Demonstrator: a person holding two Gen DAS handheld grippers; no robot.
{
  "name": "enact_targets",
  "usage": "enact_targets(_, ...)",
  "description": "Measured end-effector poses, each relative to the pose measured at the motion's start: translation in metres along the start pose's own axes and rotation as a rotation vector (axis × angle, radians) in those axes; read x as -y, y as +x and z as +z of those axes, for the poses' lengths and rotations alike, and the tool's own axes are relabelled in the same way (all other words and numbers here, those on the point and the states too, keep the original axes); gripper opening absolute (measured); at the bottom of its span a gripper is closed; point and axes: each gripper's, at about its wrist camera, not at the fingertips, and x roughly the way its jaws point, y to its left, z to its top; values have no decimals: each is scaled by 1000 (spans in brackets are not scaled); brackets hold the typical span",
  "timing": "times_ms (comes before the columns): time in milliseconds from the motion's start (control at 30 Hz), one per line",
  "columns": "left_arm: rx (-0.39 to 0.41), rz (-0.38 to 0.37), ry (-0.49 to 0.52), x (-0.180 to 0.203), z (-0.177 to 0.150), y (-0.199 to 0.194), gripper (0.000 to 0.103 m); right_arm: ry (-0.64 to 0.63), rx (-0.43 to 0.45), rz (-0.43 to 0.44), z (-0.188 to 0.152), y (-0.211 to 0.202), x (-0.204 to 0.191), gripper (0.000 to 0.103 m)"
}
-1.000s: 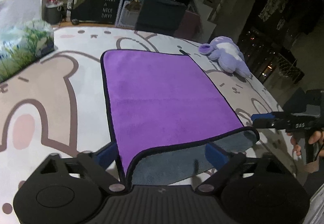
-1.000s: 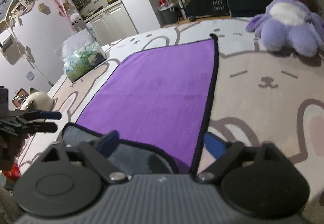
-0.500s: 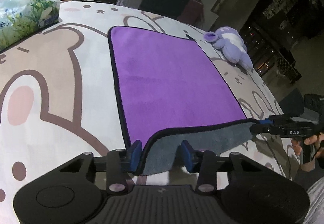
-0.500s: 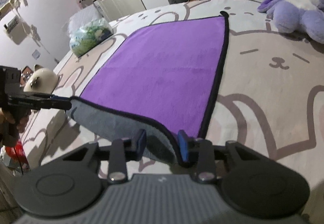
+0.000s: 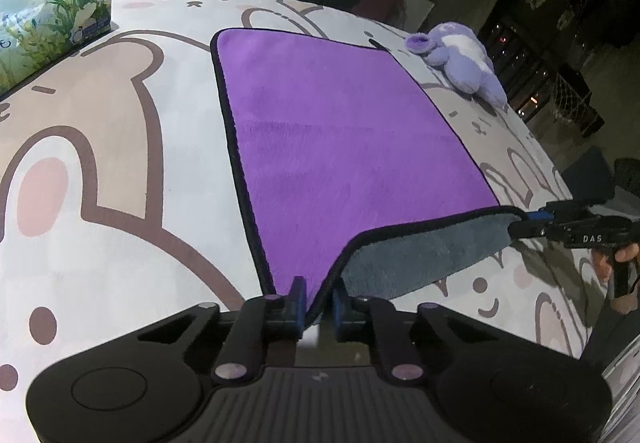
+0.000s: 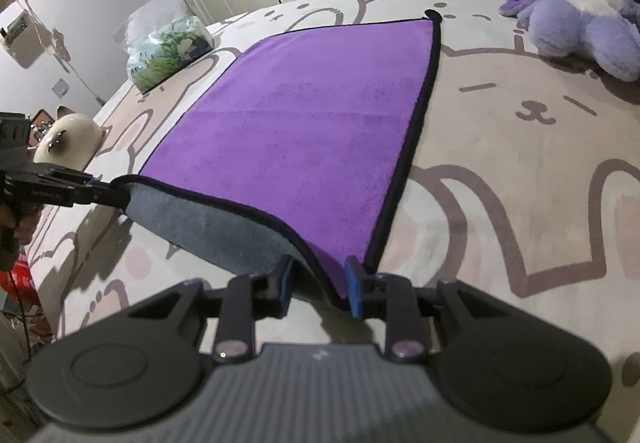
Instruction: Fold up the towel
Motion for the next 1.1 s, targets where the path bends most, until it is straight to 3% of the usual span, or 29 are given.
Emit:
enact_targets(67, 2, 13, 13, 2, 1, 0, 8, -22, -2, -12, 1, 0, -3, 25)
enact_targets(100, 5, 16, 18, 3, 1, -1, 7, -33, -3, -9, 1, 0, -5, 13)
enact_targets(200, 23, 23, 19, 4, 2, -4, 6, -56, 14, -16, 2, -3, -9, 7)
enact_targets(600, 151, 51, 4, 10, 24, -22, 5, -10, 142, -18, 19, -29, -13, 6)
enact_targets(1100, 284, 88, 40, 10, 78, -19, 5, 37, 248, -28, 73, -29, -1, 6)
